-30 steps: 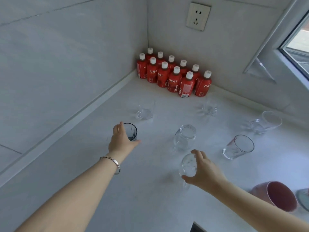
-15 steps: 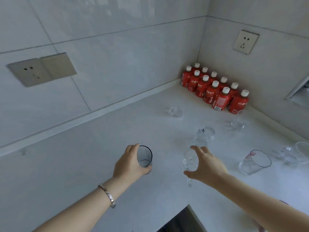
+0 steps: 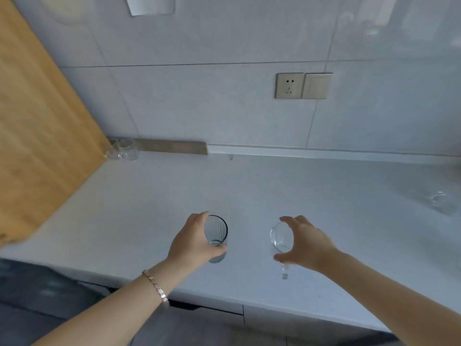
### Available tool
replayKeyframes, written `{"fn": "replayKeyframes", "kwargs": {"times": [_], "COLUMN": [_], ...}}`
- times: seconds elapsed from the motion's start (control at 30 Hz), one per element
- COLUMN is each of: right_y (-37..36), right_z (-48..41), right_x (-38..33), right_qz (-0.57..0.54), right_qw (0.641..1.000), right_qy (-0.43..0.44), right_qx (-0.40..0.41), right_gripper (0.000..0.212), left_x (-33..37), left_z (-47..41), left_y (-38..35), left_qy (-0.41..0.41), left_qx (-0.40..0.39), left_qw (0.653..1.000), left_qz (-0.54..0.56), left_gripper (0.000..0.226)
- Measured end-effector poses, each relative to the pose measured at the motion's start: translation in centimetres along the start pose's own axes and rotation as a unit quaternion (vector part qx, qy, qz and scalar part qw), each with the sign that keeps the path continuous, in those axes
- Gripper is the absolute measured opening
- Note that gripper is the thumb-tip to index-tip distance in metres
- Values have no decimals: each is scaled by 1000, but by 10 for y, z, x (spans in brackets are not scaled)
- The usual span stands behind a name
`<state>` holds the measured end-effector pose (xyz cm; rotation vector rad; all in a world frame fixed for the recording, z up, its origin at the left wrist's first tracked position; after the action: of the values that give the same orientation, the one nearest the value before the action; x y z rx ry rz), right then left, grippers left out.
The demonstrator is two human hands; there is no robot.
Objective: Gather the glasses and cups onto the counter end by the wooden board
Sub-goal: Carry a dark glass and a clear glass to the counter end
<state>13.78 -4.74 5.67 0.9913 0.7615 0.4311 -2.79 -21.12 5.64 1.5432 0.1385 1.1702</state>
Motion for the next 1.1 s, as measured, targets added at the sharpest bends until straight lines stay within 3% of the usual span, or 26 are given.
{"fn": "replayKeyframes", "kwargs": {"times": [0.27, 0.5, 0.73, 1.1], "right_y": [-42, -52, -63, -63], "right_z": [-78, -152, -239, -363], "right_x": [-172, -274, -320, -331], "right_qz": [8, 15, -1, -21], "right_qw": [999, 999, 1000, 999], "right_qy": [38, 33, 16, -18], "right_qx": [-9, -7, -4, -18], "right_gripper": [92, 92, 91, 90], "left_x": [-152, -239, -280, -272], "left_z": [-31, -96, -202, -396], "left_y": [122, 203, 232, 220], "left_qy": [43, 44, 56, 6], "left_qx": [7, -4, 2, -26], "left_qw": [999, 997, 995, 995], "left_qz": [-27, -61, -79, -93], "left_gripper": [90, 89, 87, 84]}}
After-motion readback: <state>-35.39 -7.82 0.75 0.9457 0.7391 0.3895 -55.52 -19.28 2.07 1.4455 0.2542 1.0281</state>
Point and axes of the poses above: each hand's wrist, its own z-axis away from the middle knuckle, its own y-axis out of the back of the hand, x = y × z, the point moved 5 cm from there along -z, towards the middle knuckle, and after that the axes turned 1 degree about z, right-handed, at the moved point
